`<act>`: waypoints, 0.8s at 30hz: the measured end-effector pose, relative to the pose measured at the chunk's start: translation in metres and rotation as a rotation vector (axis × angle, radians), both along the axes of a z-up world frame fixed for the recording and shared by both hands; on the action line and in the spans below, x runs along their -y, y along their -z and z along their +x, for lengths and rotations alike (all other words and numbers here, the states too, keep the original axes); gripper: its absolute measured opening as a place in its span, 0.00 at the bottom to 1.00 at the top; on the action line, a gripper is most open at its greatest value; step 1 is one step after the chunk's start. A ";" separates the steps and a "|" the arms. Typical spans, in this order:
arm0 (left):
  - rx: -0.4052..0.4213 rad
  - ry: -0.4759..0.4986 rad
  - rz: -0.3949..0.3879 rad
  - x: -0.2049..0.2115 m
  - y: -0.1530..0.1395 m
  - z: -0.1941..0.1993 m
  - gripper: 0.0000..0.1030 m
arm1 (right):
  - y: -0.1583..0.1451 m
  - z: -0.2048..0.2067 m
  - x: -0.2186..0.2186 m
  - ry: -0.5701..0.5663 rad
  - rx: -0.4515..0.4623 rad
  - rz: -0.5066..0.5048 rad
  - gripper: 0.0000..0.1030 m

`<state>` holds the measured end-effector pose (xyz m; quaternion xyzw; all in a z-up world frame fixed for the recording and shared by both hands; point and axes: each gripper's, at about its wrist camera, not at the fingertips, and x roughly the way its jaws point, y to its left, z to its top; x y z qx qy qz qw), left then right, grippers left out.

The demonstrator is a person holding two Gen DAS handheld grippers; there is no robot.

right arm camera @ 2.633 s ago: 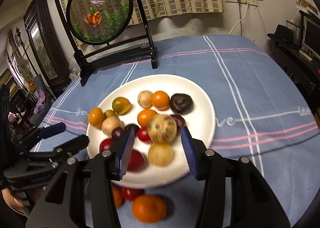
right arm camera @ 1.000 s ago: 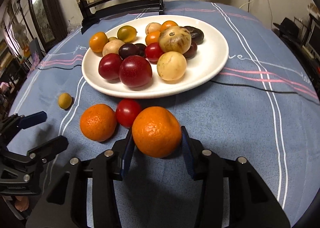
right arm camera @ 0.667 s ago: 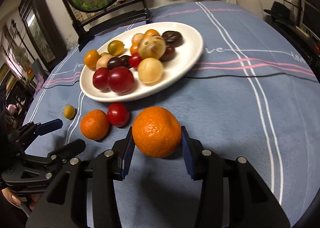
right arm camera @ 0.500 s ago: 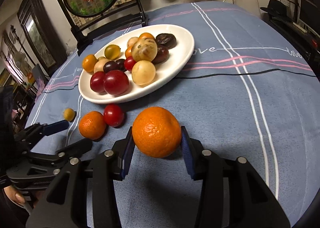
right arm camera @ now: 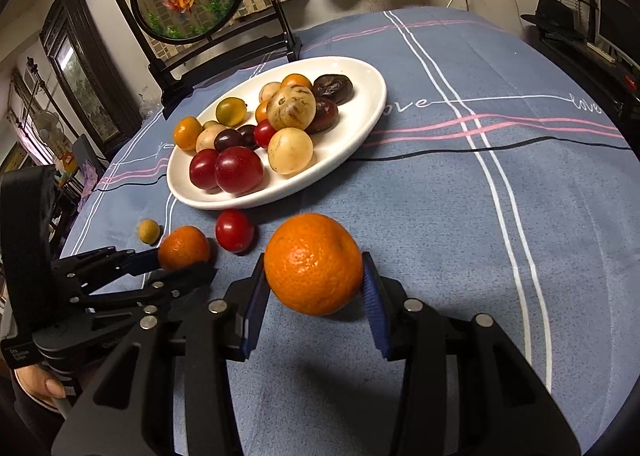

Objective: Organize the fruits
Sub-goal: 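Grasp a mandarin with the right tool while the left tool grasps an orange, then carry the mandarin and orange over the plate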

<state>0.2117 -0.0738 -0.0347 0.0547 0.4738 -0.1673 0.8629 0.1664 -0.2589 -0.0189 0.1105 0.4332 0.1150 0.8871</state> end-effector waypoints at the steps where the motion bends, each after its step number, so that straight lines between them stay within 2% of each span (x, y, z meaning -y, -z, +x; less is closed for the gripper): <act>1: 0.016 0.004 -0.001 -0.001 -0.006 -0.003 0.43 | -0.002 0.000 0.000 -0.001 0.003 0.000 0.43; 8: 0.117 0.018 -0.017 -0.012 -0.050 -0.012 0.43 | -0.024 0.004 -0.006 -0.015 0.056 -0.007 0.43; 13: 0.149 -0.005 -0.040 -0.020 -0.075 0.008 0.43 | -0.046 0.015 -0.014 -0.037 0.114 -0.020 0.43; 18: 0.155 -0.045 -0.074 -0.023 -0.081 0.044 0.43 | -0.062 0.047 -0.025 -0.057 0.158 -0.011 0.43; 24: 0.124 -0.076 -0.068 -0.019 -0.071 0.088 0.43 | -0.060 0.097 -0.036 -0.052 0.138 -0.006 0.43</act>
